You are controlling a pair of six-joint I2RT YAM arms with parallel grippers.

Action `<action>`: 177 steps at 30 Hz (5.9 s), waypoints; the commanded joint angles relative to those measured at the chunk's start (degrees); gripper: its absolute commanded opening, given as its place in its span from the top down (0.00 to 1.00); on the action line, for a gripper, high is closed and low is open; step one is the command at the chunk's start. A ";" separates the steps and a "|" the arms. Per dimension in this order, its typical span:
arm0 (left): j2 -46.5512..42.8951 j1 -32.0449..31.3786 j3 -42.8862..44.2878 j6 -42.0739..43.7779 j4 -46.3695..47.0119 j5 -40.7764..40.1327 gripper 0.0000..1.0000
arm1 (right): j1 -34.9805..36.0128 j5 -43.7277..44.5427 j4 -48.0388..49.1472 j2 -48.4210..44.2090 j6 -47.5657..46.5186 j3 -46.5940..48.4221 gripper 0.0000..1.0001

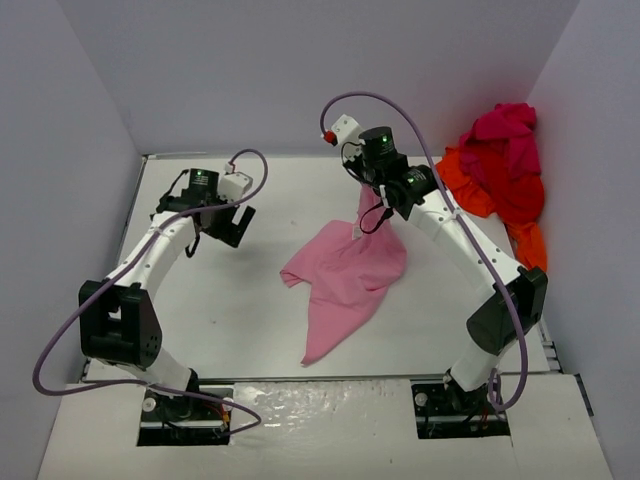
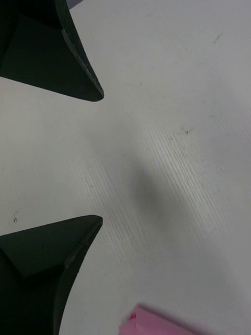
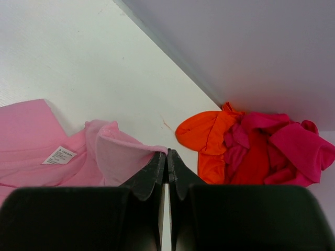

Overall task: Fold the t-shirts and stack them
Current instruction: Flatten the tshirt out

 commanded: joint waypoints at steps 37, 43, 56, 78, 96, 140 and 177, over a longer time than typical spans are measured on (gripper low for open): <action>24.48 -29.64 22.40 4.22 -5.68 10.22 0.17 | -2.05 11.90 10.89 3.66 1.82 0.29 1.00; 25.57 -32.15 23.56 4.29 -6.00 9.91 0.18 | -2.78 11.65 11.71 2.48 2.10 -1.03 1.00; 31.25 -32.84 28.23 4.12 -6.78 10.81 0.55 | -3.04 9.14 11.83 -0.21 2.04 -3.89 1.00; -6.24 -12.26 29.98 5.71 -5.93 -14.06 1.00 | 1.10 -4.65 5.09 -3.76 3.57 2.82 1.00; -18.41 6.01 34.97 7.78 -12.26 -12.45 1.00 | 20.04 -15.06 -10.68 -2.19 -0.46 5.58 1.00; 49.36 -22.88 76.35 12.52 -7.47 -17.40 0.18 | 8.23 1.37 -14.43 -12.44 -3.02 -23.11 0.21; 18.22 -2.63 23.44 13.89 -3.23 -5.17 0.46 | 16.68 -2.99 -7.58 16.94 -2.54 -5.20 0.77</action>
